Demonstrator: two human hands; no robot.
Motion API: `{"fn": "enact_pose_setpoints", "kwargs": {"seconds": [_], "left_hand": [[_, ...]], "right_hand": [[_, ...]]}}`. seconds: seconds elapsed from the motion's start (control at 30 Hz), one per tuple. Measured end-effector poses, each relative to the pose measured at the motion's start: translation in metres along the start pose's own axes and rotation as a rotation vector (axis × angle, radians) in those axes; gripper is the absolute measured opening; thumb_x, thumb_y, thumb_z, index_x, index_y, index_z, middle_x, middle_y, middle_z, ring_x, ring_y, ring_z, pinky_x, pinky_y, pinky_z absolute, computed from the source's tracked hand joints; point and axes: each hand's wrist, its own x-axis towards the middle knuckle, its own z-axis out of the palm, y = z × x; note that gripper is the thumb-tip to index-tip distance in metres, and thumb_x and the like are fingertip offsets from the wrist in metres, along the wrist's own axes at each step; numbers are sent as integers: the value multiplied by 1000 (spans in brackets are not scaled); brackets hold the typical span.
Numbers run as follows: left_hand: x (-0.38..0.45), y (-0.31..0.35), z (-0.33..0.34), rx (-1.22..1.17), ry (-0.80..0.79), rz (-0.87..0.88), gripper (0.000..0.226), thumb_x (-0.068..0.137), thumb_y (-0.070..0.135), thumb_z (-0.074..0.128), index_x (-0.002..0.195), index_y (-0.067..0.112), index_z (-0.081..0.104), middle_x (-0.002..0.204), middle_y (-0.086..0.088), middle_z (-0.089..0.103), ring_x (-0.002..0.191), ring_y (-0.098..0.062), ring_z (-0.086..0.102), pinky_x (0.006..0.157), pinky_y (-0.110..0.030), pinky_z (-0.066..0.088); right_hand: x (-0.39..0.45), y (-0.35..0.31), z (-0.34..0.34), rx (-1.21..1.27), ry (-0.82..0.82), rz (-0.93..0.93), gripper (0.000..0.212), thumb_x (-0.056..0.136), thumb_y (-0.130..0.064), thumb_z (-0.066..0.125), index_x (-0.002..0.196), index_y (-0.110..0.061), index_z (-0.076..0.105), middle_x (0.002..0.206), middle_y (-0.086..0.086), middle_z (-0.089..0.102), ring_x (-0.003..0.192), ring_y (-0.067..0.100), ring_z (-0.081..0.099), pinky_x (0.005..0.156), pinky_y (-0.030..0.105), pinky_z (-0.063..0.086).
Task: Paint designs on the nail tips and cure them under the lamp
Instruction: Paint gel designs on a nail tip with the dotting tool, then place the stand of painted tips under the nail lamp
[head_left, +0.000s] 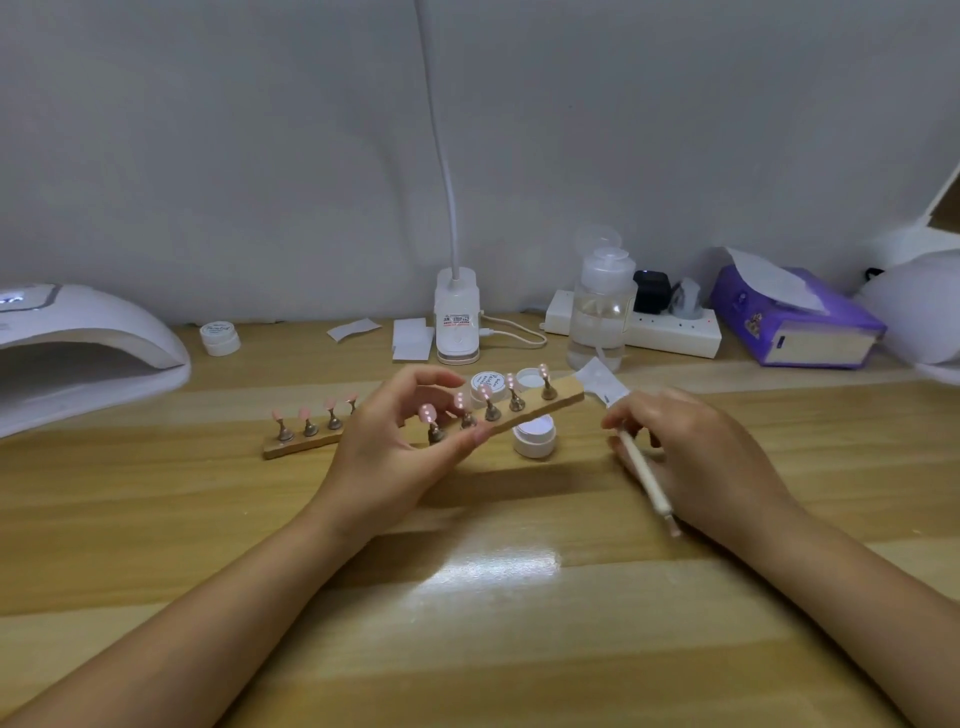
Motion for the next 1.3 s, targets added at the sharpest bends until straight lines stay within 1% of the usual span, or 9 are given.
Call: {"fn": "enact_pose_setpoints", "kwargs": {"seconds": [0.23, 0.37, 0.5, 0.6, 0.7, 0.8, 0.93, 1.07, 1.3], "left_hand": [[1, -2, 2, -28, 44, -42, 38, 61, 38, 72, 94, 33, 55, 86, 5, 66, 81, 1, 60, 70, -7, 43], [1, -1, 2, -35, 46, -54, 39, 61, 37, 72, 96, 32, 55, 87, 4, 67, 81, -1, 61, 74, -15, 48], [0, 2, 4, -62, 71, -65, 41, 59, 40, 73, 96, 32, 56, 87, 5, 68, 83, -5, 62, 78, -23, 49], [1, 8, 5, -102, 88, -62, 42, 57, 44, 74, 95, 34, 58, 86, 9, 69, 83, -6, 63, 78, -26, 49], [5, 22, 8, -184, 73, -51, 43, 56, 44, 75, 95, 34, 60, 84, 8, 69, 80, -8, 64, 76, -31, 52], [13, 43, 17, -275, 19, -56, 44, 55, 37, 76, 95, 27, 60, 79, 6, 68, 72, -5, 63, 66, -21, 52], [38, 77, 59, -372, 4, -82, 37, 62, 24, 79, 94, 22, 59, 77, 3, 66, 67, -3, 61, 57, -13, 48], [68, 111, 141, -503, 21, -98, 33, 73, 9, 76, 97, 18, 55, 74, 2, 61, 64, -6, 56, 59, -19, 49], [96, 138, 275, -566, 7, -140, 36, 73, 17, 76, 94, 32, 52, 72, 11, 58, 60, 3, 54, 61, -13, 48]], "right_hand": [[1, -5, 9, -79, -11, -122, 35, 84, -14, 60, 116, -26, 65, 94, 2, 66, 91, 21, 58, 61, 25, 34], [4, -3, 13, -127, -47, -186, 34, 94, -23, 46, 126, -30, 57, 116, -12, 63, 105, 16, 50, 67, 22, 31], [4, 0, 15, -108, -30, -177, 36, 91, -15, 50, 123, -27, 60, 114, -8, 63, 103, 18, 50, 67, 24, 33], [5, 6, 13, 17, 88, -34, 35, 86, -6, 49, 114, -22, 65, 99, -11, 60, 97, 12, 49, 69, 23, 33], [9, 11, 8, 247, 234, 129, 25, 87, -6, 46, 87, -22, 65, 81, -16, 55, 83, 7, 52, 64, 17, 35], [14, 18, -1, 465, 345, 299, 30, 88, -8, 41, 69, -27, 56, 68, -7, 57, 61, -2, 50, 52, 14, 35], [23, 41, -22, 819, 514, 568, 31, 90, -8, 36, 66, -18, 54, 53, -5, 52, 43, 1, 41, 44, 18, 33], [25, 79, -57, 1306, 740, 847, 28, 90, -13, 28, 69, -15, 45, 32, -10, 36, 26, 4, 25, 33, 10, 17], [-5, 145, -96, 1480, 1178, 1070, 23, 89, -20, 32, 68, -19, 40, 36, -8, 27, 30, 7, 19, 36, 12, 13]]}}
